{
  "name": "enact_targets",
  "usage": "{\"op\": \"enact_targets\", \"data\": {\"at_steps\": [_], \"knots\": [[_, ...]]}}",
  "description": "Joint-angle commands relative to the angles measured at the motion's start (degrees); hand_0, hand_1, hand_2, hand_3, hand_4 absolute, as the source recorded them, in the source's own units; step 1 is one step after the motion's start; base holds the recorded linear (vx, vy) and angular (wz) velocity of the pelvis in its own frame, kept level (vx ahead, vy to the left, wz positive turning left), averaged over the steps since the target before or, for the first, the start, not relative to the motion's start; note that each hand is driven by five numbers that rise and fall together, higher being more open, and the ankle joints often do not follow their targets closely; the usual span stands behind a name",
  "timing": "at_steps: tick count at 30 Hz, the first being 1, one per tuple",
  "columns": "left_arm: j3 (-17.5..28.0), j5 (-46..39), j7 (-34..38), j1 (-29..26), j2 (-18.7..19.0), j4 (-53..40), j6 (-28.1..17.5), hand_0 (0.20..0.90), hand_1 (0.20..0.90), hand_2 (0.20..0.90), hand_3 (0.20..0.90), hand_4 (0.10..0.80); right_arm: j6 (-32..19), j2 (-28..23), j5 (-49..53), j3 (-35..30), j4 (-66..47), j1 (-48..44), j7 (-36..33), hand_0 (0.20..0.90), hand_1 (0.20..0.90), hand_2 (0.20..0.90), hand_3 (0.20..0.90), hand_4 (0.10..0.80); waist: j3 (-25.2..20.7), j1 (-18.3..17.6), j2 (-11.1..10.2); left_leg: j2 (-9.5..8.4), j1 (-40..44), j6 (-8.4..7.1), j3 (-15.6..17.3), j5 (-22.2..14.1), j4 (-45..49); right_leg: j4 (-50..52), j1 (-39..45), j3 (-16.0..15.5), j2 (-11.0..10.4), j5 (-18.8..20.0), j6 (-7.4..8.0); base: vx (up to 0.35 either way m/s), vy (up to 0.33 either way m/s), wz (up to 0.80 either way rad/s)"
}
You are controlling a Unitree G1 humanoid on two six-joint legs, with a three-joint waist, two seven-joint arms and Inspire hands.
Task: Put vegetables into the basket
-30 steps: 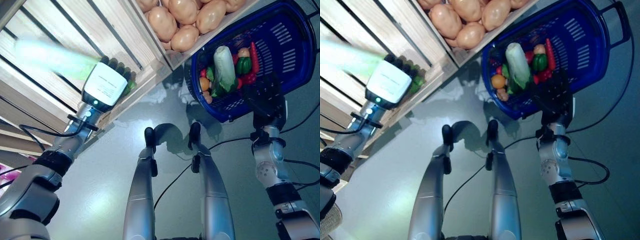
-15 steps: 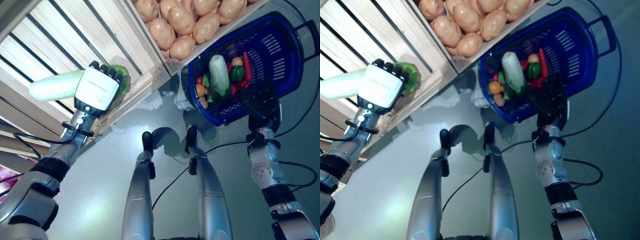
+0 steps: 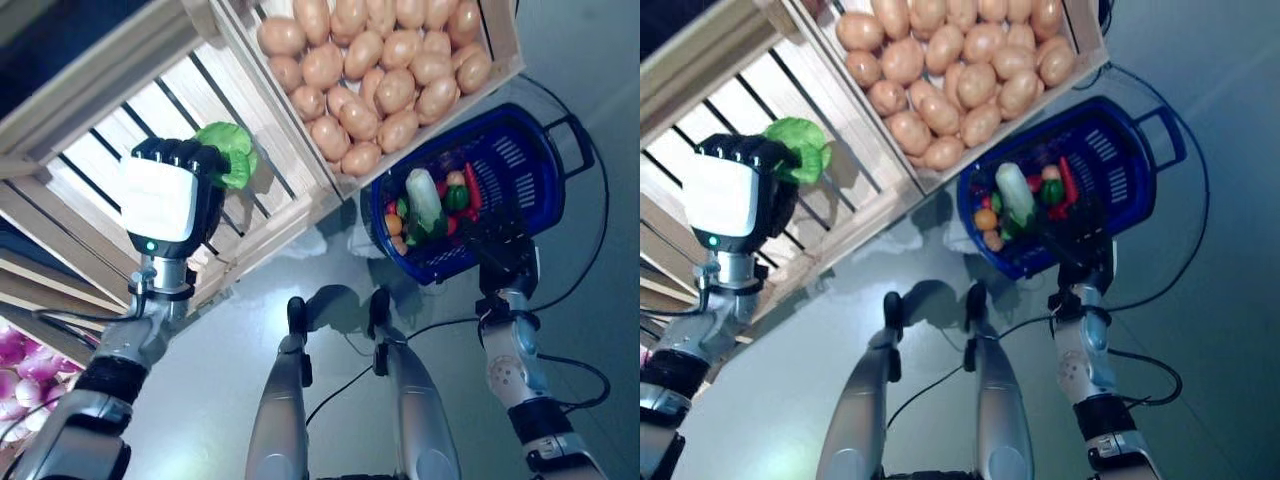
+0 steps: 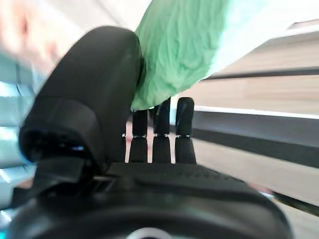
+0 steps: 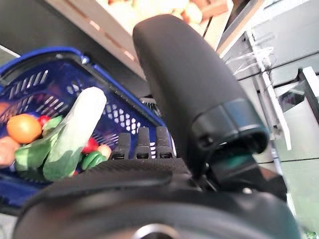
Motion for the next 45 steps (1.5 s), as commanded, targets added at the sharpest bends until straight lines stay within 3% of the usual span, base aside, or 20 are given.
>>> {"op": "enact_targets", "data": {"at_steps": [1,5,9,12,15,23,27,32,37,45], "knots": [[8.94,-13.83,0.34,-1.62,-2.58,-10.13,-8.97,0.300,0.300,0.300,0.300,0.400,-3.85,-1.18,-4.82,-5.50,-8.70,1.08,-0.67,0.900,0.900,0.900,0.900,0.800,-0.10,2.08,1.20,-2.60,1.70,-2.36,-1.18,1.13,-1.62,-2.98,8.05,-2.75,-1.56,-0.93,3.53,0.052,-0.008,0.03],[11.85,-27.23,-9.22,2.66,-7.71,-15.80,-14.31,0.300,0.300,0.300,0.300,0.400,-3.83,0.15,-7.43,-5.38,-9.38,3.47,0.23,0.900,0.900,0.900,0.900,0.800,-1.61,2.73,1.29,-2.69,5.56,-2.15,-1.47,1.01,-4.57,-5.70,12.17,-4.08,-1.75,-0.97,3.67,0.064,-0.020,0.05],[13.61,-49.57,-23.66,6.37,-13.19,-20.40,-20.35,0.300,0.300,0.300,0.300,0.400,-3.06,1.37,-12.69,-4.90,-9.99,5.08,1.51,0.900,0.900,0.900,0.900,0.800,-4.12,3.21,1.29,-2.80,9.52,-1.91,-2.37,1.90,-8.01,-9.16,16.88,-5.61,-1.80,-0.16,3.53,0.080,-0.008,0.11],[14.60,-64.60,-34.80,8.84,-17.21,-23.99,-21.69,0.300,0.300,0.300,0.300,0.400,-2.39,2.09,-15.85,-4.49,-10.63,6.06,2.85,0.900,0.900,0.900,0.900,0.800,-6.13,3.41,1.34,-2.66,12.28,-1.85,-2.92,2.36,-10.55,-11.71,20.15,-6.19,-1.60,0.21,3.38,0.101,0.002,0.13],[14.82,-81.01,-47.06,11.25,-20.55,-27.04,-20.42,0.300,0.300,0.300,0.300,0.400,-1.43,2.11,-18.80,-3.83,-11.23,7.39,4.63,0.900,0.900,0.900,0.900,0.800,-8.34,3.57,1.37,-2.40,15.72,-1.86,-3.46,3.19,-13.91,-15.03,23.99,-6.60,-1.34,1.09,3.42,0.113,-0.004,0.02],[11.56,-104.87,-63.16,14.21,-25.68,-29.43,-10.71,0.300,0.300,0.300,0.300,0.400,1.80,-1.11,-23.76,-1.35,-14.23,10.09,11.41,0.900,0.900,0.900,0.900,0.800,-13.12,3.31,1.28,-2.00,21.16,-1.71,-3.45,3.43,-17.03,-18.98,29.68,-7.21,-0.96,2.70,3.70,0.112,-0.003,0.06],[10.77,-108.70,-66.33,15.29,-26.62,-28.87,-6.56,0.300,0.300,0.300,0.300,0.400,4.98,-3.21,-25.34,-0.89,-17.15,11.69,16.11,0.900,0.900,0.900,0.900,0.800,-14.77,2.99,1.01,-1.89,22.96,-1.64,-3.12,2.75,-17.17,-20.27,31.39,-7.18,-0.96,3.22,3.93,0.089,-0.021,0.01],[10.05,-106.85,-66.43,16.95,-26.13,-29.13,-2.84,0.300,0.300,0.300,0.300,0.400,17.12,-7.91,-19.37,-0.15,-22.06,13.79,27.47,0.900,0.900,0.900,0.900,0.800,-17.04,2.90,0.30,-1.79,25.28,-1.55,-2.61,1.73,-17.17,-20.69,32.99,-6.78,-0.87,3.23,4.31,0.081,-0.015,0.00],[8.17,-100.81,-64.55,16.61,-23.34,-27.84,-2.81,0.300,0.300,0.300,0.300,0.400,26.56,-13.68,-13.40,1.07,-25.57,12.80,36.45,0.900,0.900,0.900,0.900,0.800,-18.22,3.20,-0.34,-1.57,27.21,-1.61,-2.35,1.04,-17.17,-20.69,34.34,-6.72,-0.73,3.02,4.58,0.054,-0.011,0.00],[6.65,-97.30,-62.80,15.37,-20.58,-26.00,-2.12,0.300,0.300,0.300,0.300,0.400,33.27,-19.17,-14.51,3.43,-28.27,9.53,41.16,0.900,0.900,0.900,0.900,0.800,-20.25,3.50,-0.86,-1.42,29.12,-1.66,-2.23,0.28,-17.17,-20.69,35.80,-6.51,-0.64,2.84,4.90,0.026,-0.001,0.00]]}}
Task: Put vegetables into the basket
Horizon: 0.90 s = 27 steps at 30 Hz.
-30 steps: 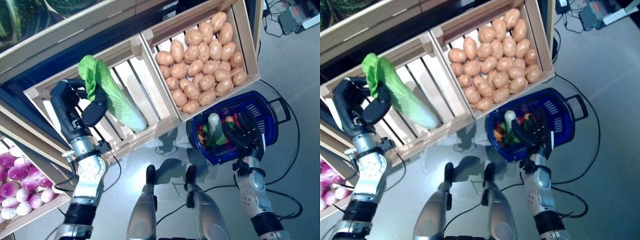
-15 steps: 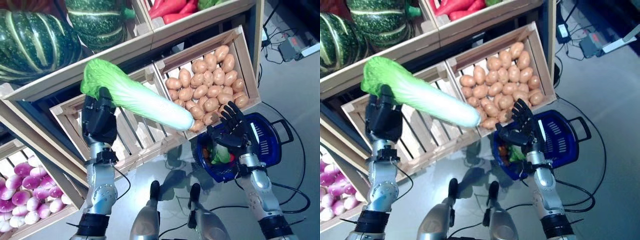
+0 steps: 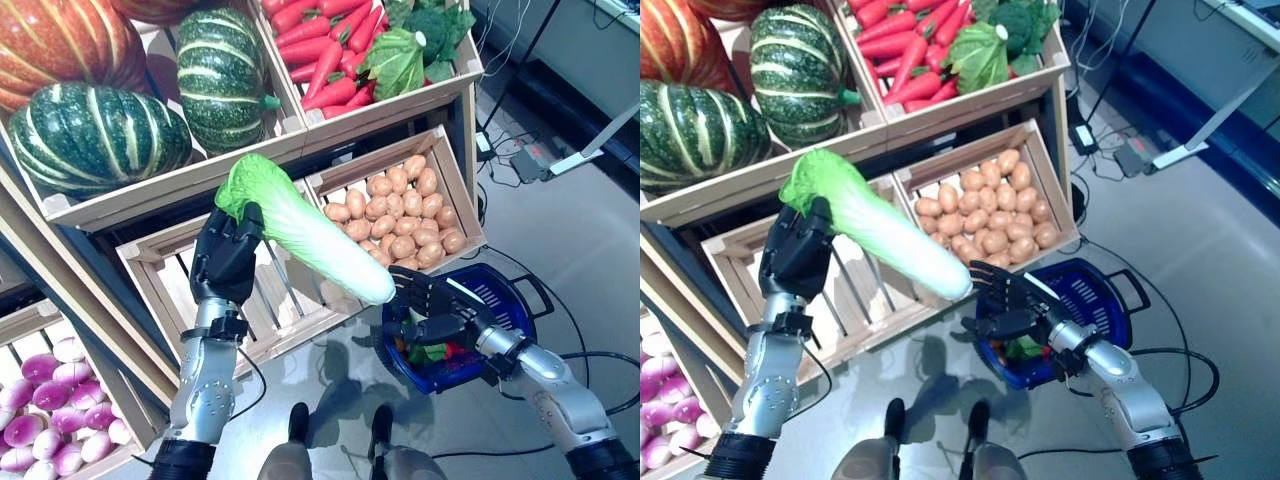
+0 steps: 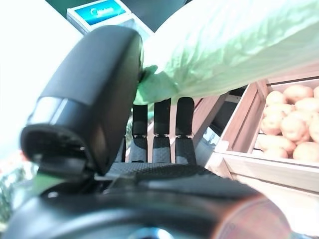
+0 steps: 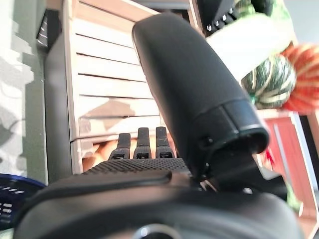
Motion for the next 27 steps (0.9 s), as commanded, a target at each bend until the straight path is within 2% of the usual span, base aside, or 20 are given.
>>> {"op": "enact_targets", "data": {"at_steps": [1,6,18,27], "knots": [[-1.76,2.86,-1.40,-2.52,3.91,-1.42,-3.22,0.300,0.300,0.300,0.300,0.400,-0.05,-3.33,4.38,2.59,-5.81,-2.65,5.03,0.900,0.900,0.900,0.900,0.800,-9.41,0.23,-1.55,-1.58,-0.55,-1.92,-0.48,-2.49,0.04,0.05,2.71,-1.76,-2.43,-0.37,2.77,0.000,0.000,0.00],[-2.83,5.47,-1.02,-2.98,4.56,-0.30,-2.81,0.300,0.300,0.300,0.300,0.400,4.19,-2.96,7.27,4.79,-5.65,-4.86,5.41,0.900,0.900,0.900,0.900,0.800,-10.71,0.23,-1.52,-1.42,0.37,-1.90,-0.43,-2.78,0.04,0.05,3.37,-1.59,-2.39,-0.47,2.79,0.000,0.000,0.00],[-5.09,7.91,-2.32,-4.62,5.00,3.12,-1.22,0.300,0.300,0.300,0.300,0.400,8.36,1.58,14.06,9.87,-4.27,-11.10,2.11,0.900,0.900,0.900,0.900,0.800,-12.47,0.88,-1.06,-1.13,1.39,-2.04,-0.53,-3.27,0.04,0.05,3.97,-1.71,-2.74,-0.62,2.81,0.001,0.000,0.00],[-6.78,12.26,-3.82,-5.40,6.08,3.85,0.83,0.300,0.300,0.300,0.300,0.400,8.02,5.45,20.11,11.55,-3.77,-13.94,-2.32,0.900,0.900,0.900,0.900,0.800,-13.59,1.32,-0.75,-0.92,1.59,-2.04,-0.47,-3.63,0.04,0.05,3.80,-1.53,-3.01,-0.62,2.93,0.000,0.000,0.00]]}}
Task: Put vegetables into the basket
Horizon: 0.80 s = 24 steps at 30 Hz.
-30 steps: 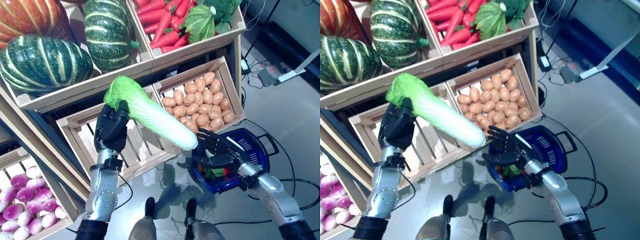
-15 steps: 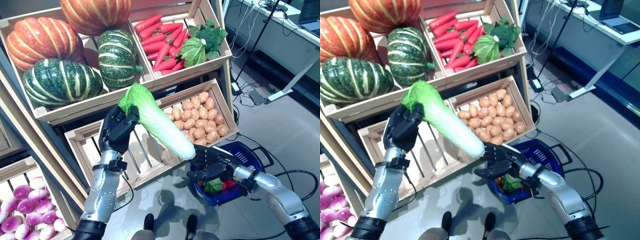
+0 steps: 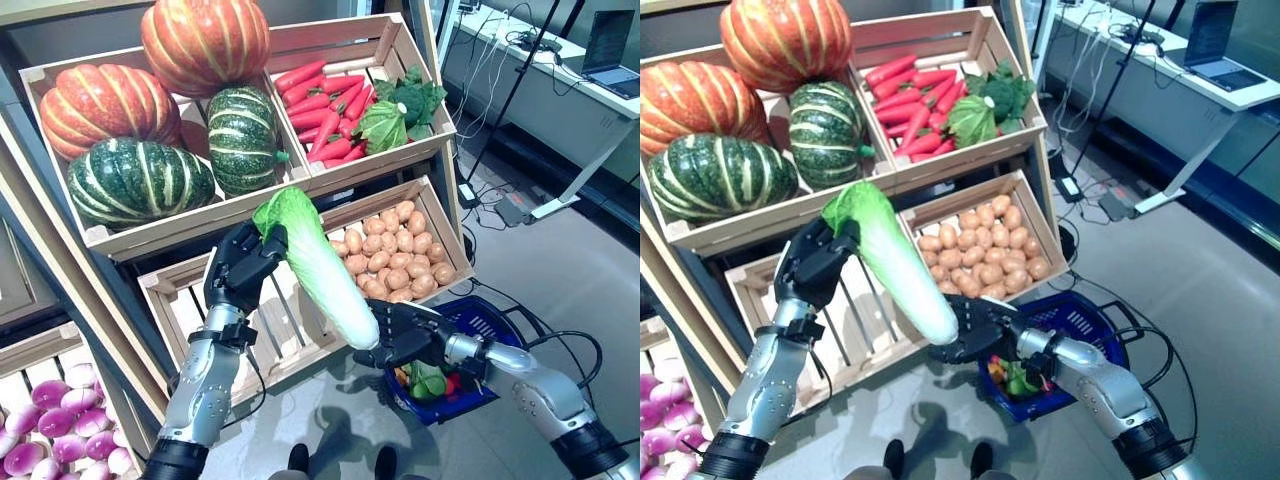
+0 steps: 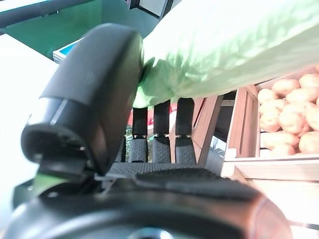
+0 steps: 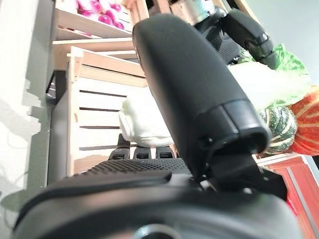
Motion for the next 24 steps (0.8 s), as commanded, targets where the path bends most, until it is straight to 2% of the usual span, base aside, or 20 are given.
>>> {"op": "enact_targets", "data": {"at_steps": [1,12,19,24], "knots": [[-4.05,4.33,-4.46,-5.52,2.82,0.26,-1.68,0.300,0.300,0.300,0.300,0.400,-4.66,4.66,9.96,0.70,-3.74,-7.85,-0.68,0.900,0.900,0.900,0.900,0.800,-5.62,1.04,-1.23,-0.96,0.61,-2.21,-0.51,-3.57,0.05,0.09,3.03,-1.82,-2.89,-0.65,2.91,0.000,0.000,0.00],[-5.80,9.09,-5.89,-5.74,4.40,0.25,-1.22,0.300,0.300,0.300,0.300,0.400,-4.93,6.72,14.90,1.01,-3.23,-8.29,-4.09,0.900,0.900,0.900,0.900,0.800,-6.46,1.15,-0.99,-0.63,0.49,-2.26,-0.29,-3.72,0.05,0.09,2.80,-1.55,-2.97,-0.70,3.02,0.000,0.000,0.00],[-6.74,7.98,-6.53,-6.17,4.42,0.68,-1.06,0.300,0.300,0.300,0.300,0.400,-4.69,9.14,16.14,1.26,-2.60,-8.92,-5.27,0.900,0.900,0.900,0.900,0.800,-6.91,1.15,-0.82,-0.44,0.41,-2.28,-0.14,-3.83,0.05,0.09,2.57,-1.38,-3.05,-0.68,3.09,0.000,0.000,0.00],[-6.86,7.17,-6.21,-6.08,4.06,0.21,-1.24,0.300,0.300,0.300,0.300,0.400,-2.55,9.16,15.63,1.86,-2.18,-8.76,-5.28,0.900,0.900,0.900,0.900,0.800,-7.03,1.13,-0.90,-0.30,0.27,-2.31,0.02,-3.77,0.05,0.09,2.37,-1.33,-3.13,-0.58,3.13,0.000,0.000,0.00]]}}
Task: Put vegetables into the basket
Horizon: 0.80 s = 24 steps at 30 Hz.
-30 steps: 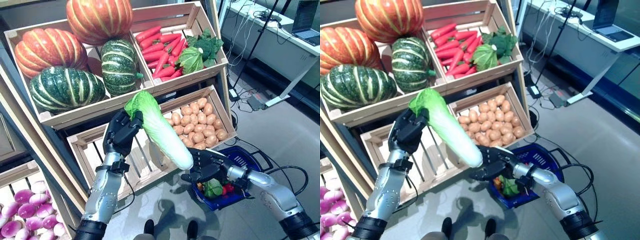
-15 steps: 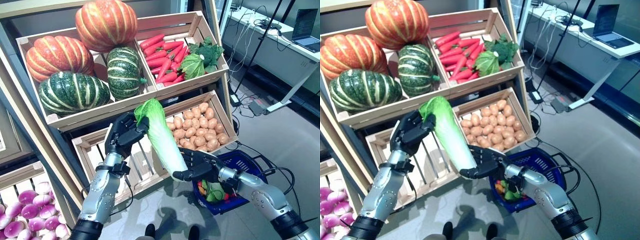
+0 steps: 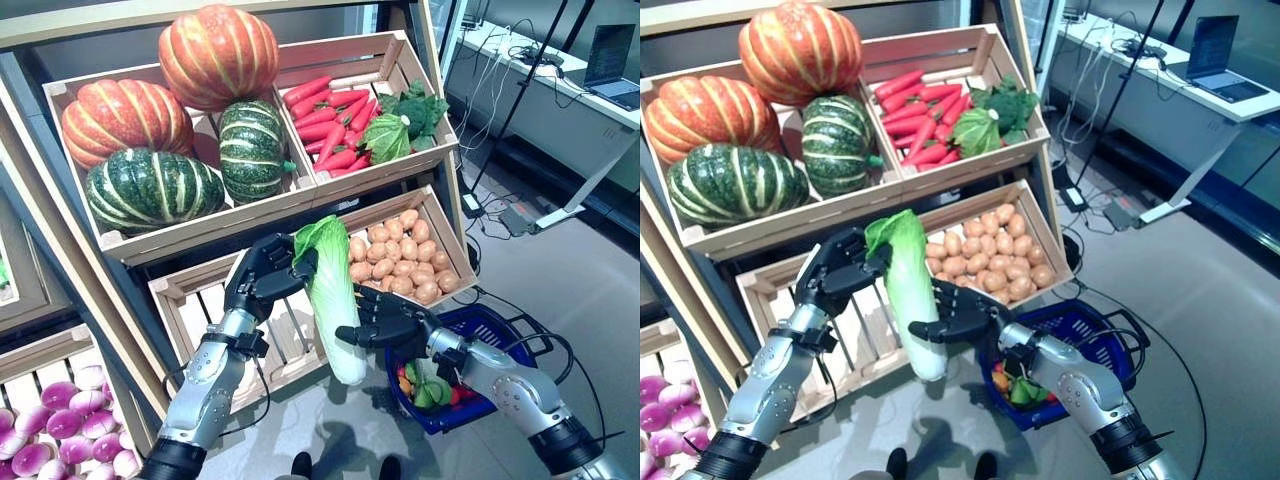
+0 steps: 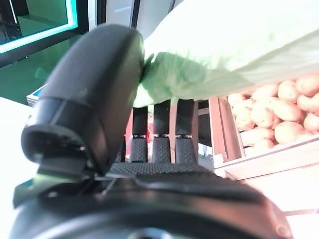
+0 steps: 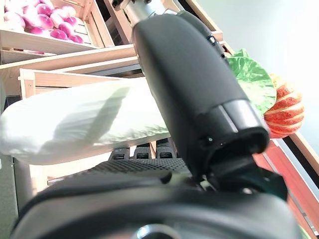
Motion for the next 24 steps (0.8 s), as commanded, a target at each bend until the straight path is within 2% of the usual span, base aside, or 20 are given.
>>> {"op": "enact_targets", "data": {"at_steps": [1,2,3,11,24], "knots": [[-2.85,-1.27,-2.29,-6.09,1.48,-0.56,-3.68,0.300,0.300,0.300,0.300,0.400,-2.49,4.52,6.47,1.18,-2.45,-7.13,1.22,0.900,0.900,0.900,0.900,0.800,-4.88,0.10,-1.45,-0.28,0.33,-2.41,-0.12,-3.68,0.07,0.08,2.51,-1.49,-3.11,-0.56,3.13,0.000,0.000,0.00],[-2.85,-1.74,-1.89,-6.20,1.50,-0.73,-3.64,0.300,0.300,0.300,0.300,0.400,-1.86,4.37,6.00,1.36,-2.09,-6.94,1.78,0.394,0.394,0.394,0.394,0.463,-4.92,0.07,-1.48,-0.24,0.27,-2.43,-0.10,-3.67,0.07,0.08,2.46,-1.55,-3.16,-0.52,3.19,0.000,0.000,0.00],[-2.83,-2.11,-1.78,-6.15,1.48,-0.73,-3.78,0.300,0.300,0.300,0.300,0.400,-1.45,4.10,5.55,1.52,-1.98,-6.71,2.00,0.300,0.300,0.300,0.300,0.400,-4.93,0.07,-1.51,-0.25,0.23,-2.42,-0.13,-3.68,0.07,0.08,2.43,-1.53,-3.17,-0.53,3.21,0.000,0.000,0.00],[-2.08,-3.46,-0.56,-5.74,0.99,-1.13,-4.31,0.300,0.300,0.300,0.300,0.400,1.53,2.83,3.66,2.72,-0.55,-6.00,3.71,0.300,0.300,0.300,0.300,0.400,-5.02,0.14,-1.80,-0.19,0.27,-2.49,-0.27,-3.56,0.07,0.08,2.38,-1.45,-3.26,-0.39,3.27,0.000,0.000,0.00],[-1.39,-5.48,-0.09,-5.36,0.48,-1.42,-5.06,0.300,0.300,0.300,0.300,0.400,0.79,3.68,6.43,2.30,1.61,-5.08,1.91,0.300,0.300,0.300,0.300,0.400,-4.95,0.18,-1.90,-0.28,0.51,-2.35,-0.34,-3.73,0.07,0.08,2.47,-1.10,-3.27,-0.31,3.33,0.003,0.000,0.00]]}}
